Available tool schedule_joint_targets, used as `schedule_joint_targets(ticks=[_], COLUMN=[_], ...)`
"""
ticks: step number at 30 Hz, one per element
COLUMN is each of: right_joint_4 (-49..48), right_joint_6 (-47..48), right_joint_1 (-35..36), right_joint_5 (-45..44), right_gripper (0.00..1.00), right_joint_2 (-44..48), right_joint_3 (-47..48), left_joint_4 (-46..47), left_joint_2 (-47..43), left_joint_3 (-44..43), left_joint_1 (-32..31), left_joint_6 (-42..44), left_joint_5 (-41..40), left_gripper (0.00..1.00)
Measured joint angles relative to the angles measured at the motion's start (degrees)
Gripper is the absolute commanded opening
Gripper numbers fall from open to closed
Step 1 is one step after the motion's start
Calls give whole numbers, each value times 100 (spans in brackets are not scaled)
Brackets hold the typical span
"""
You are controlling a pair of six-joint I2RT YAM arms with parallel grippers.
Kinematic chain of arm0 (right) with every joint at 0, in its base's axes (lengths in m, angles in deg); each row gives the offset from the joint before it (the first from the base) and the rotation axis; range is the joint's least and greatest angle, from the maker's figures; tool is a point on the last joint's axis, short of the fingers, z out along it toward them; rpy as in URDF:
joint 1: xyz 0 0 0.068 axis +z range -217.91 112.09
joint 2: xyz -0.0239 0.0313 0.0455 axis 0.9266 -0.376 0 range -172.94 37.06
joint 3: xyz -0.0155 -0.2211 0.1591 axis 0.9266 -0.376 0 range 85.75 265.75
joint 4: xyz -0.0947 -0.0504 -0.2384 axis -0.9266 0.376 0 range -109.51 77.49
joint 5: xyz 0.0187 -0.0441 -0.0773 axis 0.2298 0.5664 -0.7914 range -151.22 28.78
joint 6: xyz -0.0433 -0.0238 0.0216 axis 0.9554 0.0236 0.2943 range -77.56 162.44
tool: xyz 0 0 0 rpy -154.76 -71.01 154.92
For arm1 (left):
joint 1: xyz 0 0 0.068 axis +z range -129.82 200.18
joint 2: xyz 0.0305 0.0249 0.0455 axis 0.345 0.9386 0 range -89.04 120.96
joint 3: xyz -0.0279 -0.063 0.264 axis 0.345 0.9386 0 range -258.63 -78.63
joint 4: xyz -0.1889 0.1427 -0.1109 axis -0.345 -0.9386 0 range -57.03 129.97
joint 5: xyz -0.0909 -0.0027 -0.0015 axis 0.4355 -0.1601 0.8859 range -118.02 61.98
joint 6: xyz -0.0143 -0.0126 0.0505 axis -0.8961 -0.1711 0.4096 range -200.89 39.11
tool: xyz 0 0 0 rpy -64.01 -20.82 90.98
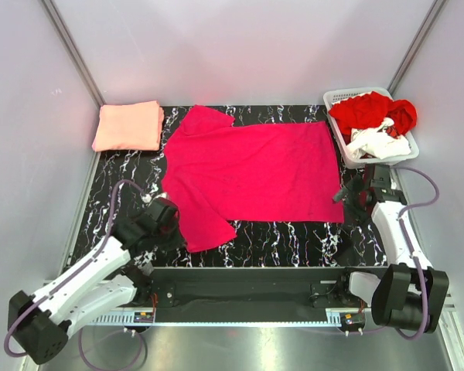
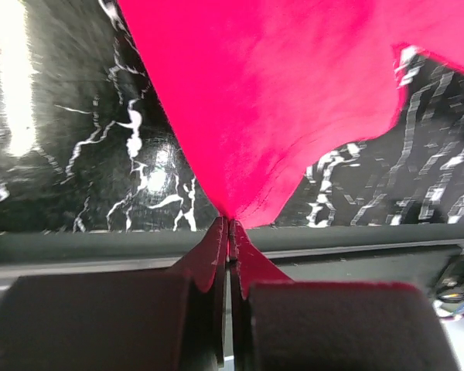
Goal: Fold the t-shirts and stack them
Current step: Flatten the tshirt out
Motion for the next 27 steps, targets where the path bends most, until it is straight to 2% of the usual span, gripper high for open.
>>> schedule_joint_targets(ticks=[5,8,9,13,21,27], right_joint_4=[-52,-249,-334,-664,-1038,-1235], right_joint_6=[-267,-387,-420,-507,-557,-546], right_joint_1=[-389,-540,-579,-629,-634,-750], right_joint_5=[131,310,385,470,341,273], right_gripper=[76,70,64,58,54,47], right_joint_2=[26,-179,-313,-835,-984,-1257], right_joint_3=[-348,-538,-603,-793,-850,-772], left_joint_4=[-682,-1032,-1084,-1370,-1768,-1912], left_joint_2=[-664,-916,-990,-1248,-1408,-1451], left_joint_3=[-269,-245,-225,-160,-203,-249], left_joint_1=[0,0,0,0,0,0], left_joint_6=[-122,-232,-264,-378,-492,-535], left_joint_5=[-343,-424,-442,-492,-667,-778], left_gripper=[0,0,0,0,0,0])
